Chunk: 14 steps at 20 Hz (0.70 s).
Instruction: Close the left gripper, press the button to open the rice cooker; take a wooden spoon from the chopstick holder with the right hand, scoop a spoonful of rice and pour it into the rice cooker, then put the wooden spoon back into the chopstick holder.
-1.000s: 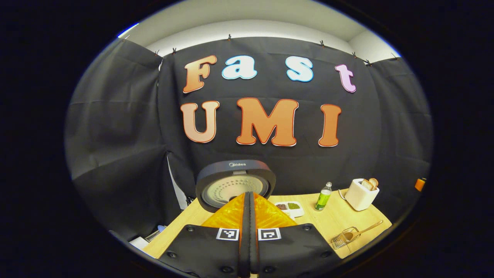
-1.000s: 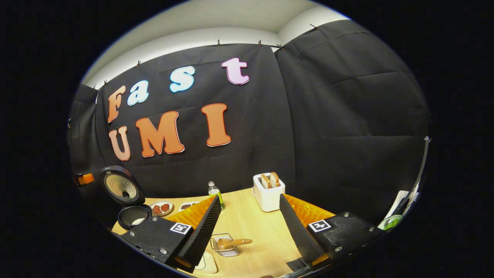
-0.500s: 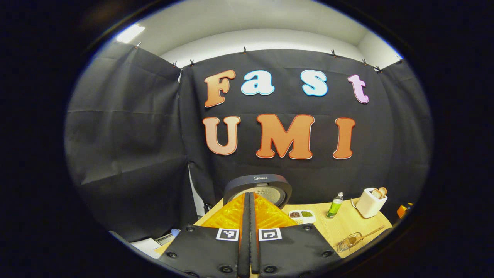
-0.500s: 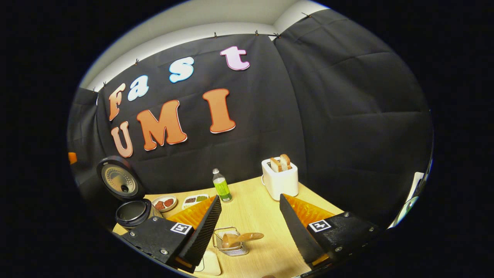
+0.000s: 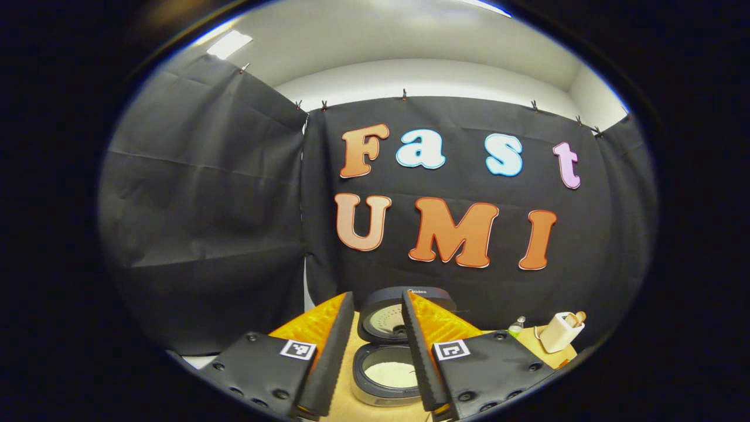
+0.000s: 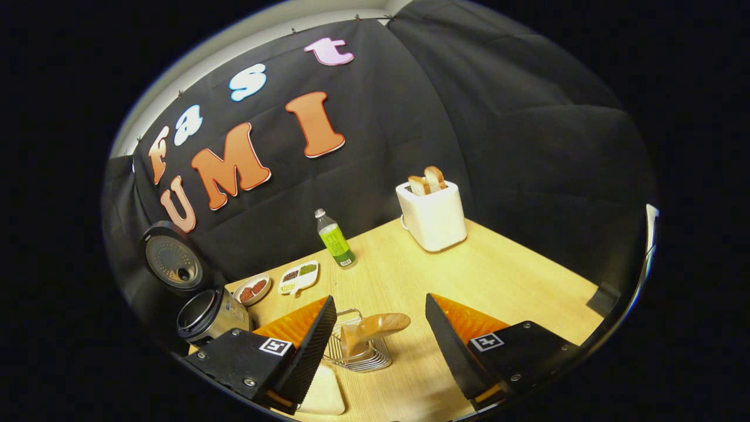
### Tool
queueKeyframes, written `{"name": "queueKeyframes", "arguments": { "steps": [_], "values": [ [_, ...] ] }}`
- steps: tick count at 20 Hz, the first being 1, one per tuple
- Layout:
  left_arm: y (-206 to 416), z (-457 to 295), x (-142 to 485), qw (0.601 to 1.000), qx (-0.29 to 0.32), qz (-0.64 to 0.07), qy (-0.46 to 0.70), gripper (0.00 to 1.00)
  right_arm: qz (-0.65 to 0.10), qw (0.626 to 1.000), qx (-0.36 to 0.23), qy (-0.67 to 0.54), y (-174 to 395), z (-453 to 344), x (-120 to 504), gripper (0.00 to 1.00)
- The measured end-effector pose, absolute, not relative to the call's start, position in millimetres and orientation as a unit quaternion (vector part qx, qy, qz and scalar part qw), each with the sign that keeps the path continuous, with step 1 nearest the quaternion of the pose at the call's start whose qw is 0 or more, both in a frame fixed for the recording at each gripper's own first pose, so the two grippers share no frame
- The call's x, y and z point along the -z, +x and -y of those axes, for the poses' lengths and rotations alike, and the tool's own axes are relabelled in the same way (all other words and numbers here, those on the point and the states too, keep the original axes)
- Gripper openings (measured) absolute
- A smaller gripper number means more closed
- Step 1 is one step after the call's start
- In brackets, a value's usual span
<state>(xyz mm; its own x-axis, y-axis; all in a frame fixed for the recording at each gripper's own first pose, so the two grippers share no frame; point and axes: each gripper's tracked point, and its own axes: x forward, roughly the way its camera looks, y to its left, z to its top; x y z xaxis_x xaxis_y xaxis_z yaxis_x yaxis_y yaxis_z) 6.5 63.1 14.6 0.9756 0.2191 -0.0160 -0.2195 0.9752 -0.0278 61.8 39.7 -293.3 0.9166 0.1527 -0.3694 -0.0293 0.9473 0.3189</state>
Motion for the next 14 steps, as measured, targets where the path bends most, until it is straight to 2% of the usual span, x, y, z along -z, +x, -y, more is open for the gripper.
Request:
{"name": "queueKeyframes", "arguments": {
  "steps": [2, 4, 8, 9, 10, 11, 14],
  "values": [
    [5, -72, -15, 0.992, -0.124, -0.005, 0.001, 0.79, -0.211, 0.96, -0.05, 0.177, 62, -44, 301, 0.94],
    [3, -72, -16, 0.992, -0.125, 0.002, 0.008, 1.0, -0.219, 0.955, -0.056, 0.193, 60, -50, 306, 0.88],
    [2, -74, -10, 0.991, -0.133, -0.01, -0.002, 0.99, -0.238, 0.945, -0.049, 0.22, 61, -48, 312, 0.63],
    [2, -75, -9, 0.991, -0.136, -0.015, -0.003, 0.99, -0.241, 0.941, -0.052, 0.231, 58, -52, 309, 0.43],
    [2, -78, -5, 0.99, -0.139, -0.018, -0.003, 0.99, -0.246, 0.939, -0.05, 0.236, 60, -53, 309, 0.48],
    [3, -81, 0, 0.989, -0.143, -0.02, -0.003, 0.99, -0.247, 0.937, -0.054, 0.24, 61, -55, 309, 0.42],
    [-1, -83, 3, 0.989, -0.148, -0.024, -0.005, 0.98, -0.257, 0.929, -0.067, 0.257, 65, -67, 298, 0.35]
  ]
}}
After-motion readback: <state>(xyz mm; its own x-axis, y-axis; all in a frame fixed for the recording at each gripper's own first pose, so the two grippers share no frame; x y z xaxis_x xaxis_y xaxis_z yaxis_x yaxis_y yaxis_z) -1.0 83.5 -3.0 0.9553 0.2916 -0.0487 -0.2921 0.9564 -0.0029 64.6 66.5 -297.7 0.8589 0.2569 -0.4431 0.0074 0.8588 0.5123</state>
